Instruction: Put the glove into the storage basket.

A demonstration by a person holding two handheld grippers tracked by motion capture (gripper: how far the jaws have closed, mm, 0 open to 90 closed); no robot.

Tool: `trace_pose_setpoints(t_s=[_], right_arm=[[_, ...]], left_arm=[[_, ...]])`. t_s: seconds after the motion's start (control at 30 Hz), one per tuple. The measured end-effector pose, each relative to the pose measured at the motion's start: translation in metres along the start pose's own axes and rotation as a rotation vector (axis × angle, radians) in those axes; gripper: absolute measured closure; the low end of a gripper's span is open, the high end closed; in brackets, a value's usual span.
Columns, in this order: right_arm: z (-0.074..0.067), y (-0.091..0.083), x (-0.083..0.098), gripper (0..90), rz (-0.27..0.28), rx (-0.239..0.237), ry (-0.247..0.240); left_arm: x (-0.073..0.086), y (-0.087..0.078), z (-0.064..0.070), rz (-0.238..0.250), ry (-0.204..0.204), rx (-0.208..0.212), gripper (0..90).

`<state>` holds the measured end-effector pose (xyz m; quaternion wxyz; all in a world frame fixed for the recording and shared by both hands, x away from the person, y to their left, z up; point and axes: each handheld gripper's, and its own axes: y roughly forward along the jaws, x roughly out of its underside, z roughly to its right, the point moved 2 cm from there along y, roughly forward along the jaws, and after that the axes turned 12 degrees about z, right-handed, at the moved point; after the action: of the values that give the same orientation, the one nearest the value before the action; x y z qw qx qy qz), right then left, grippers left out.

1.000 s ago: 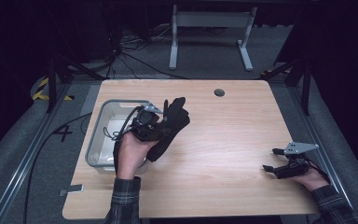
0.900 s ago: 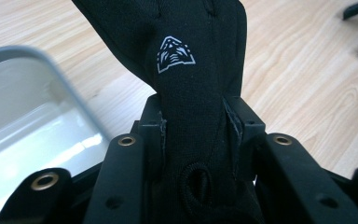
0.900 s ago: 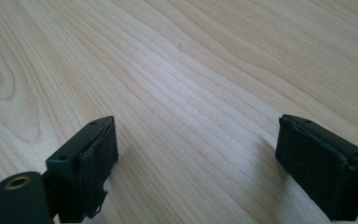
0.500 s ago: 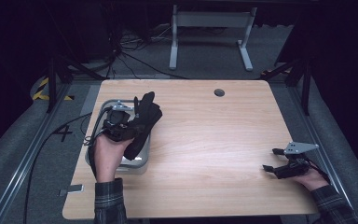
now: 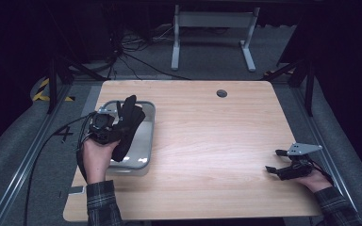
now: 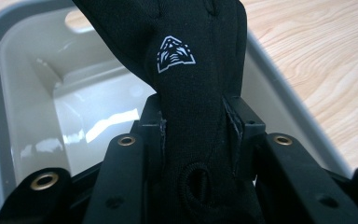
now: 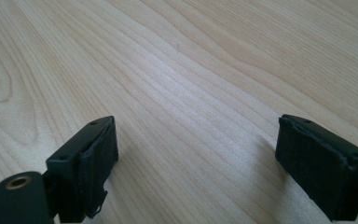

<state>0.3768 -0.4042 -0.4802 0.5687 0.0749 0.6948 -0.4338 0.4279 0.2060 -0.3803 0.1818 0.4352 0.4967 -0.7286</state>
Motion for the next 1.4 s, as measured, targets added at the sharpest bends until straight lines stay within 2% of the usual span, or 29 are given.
trace_pose_setpoints(t_s=[0.3, 0.37, 0.6, 0.77, 0.87, 0.97, 1.0, 1.03, 1.1, 1.27, 1.4], right_arm=[[0.000, 0.000, 0.000, 13.5, 0.000, 0.002, 0.001], [0.000, 0.000, 0.000, 13.5, 0.000, 0.001, 0.001], [0.000, 0.000, 0.000, 13.5, 0.000, 0.003, 0.002], [0.000, 0.000, 0.000, 13.5, 0.000, 0.003, 0.003], [0.000, 0.000, 0.000, 13.5, 0.000, 0.004, 0.004], [0.000, 0.000, 0.000, 13.5, 0.000, 0.004, 0.003], [0.000, 0.000, 0.000, 13.5, 0.000, 0.004, 0.003], [0.000, 0.000, 0.000, 13.5, 0.000, 0.004, 0.003], [0.000, 0.000, 0.000, 13.5, 0.000, 0.004, 0.003], [0.000, 0.000, 0.000, 13.5, 0.000, 0.004, 0.003], [0.000, 0.000, 0.000, 13.5, 0.000, 0.005, 0.004]], left_arm=[[0.010, 0.021, -0.008, -0.071, -0.001, -0.010, 64.3], [0.012, 0.026, -0.009, -0.088, -0.005, -0.001, 64.1], [0.017, 0.036, -0.012, -0.137, -0.012, 0.003, 63.2], [0.018, 0.041, -0.012, -0.156, -0.010, 0.010, 61.9], [0.019, 0.044, -0.014, -0.167, -0.007, 0.001, 58.4], [0.020, 0.047, -0.015, -0.177, 0.003, -0.022, 45.0], [0.021, 0.048, -0.017, -0.181, 0.010, -0.045, 45.0], [0.021, 0.047, -0.018, -0.173, 0.008, -0.047, 35.6], [0.021, 0.044, -0.020, -0.149, 0.000, -0.063, 29.7], [0.016, 0.034, -0.016, -0.077, 0.000, -0.053, 23.5], [0.011, 0.032, -0.009, -0.052, 0.007, -0.022, 21.1]])
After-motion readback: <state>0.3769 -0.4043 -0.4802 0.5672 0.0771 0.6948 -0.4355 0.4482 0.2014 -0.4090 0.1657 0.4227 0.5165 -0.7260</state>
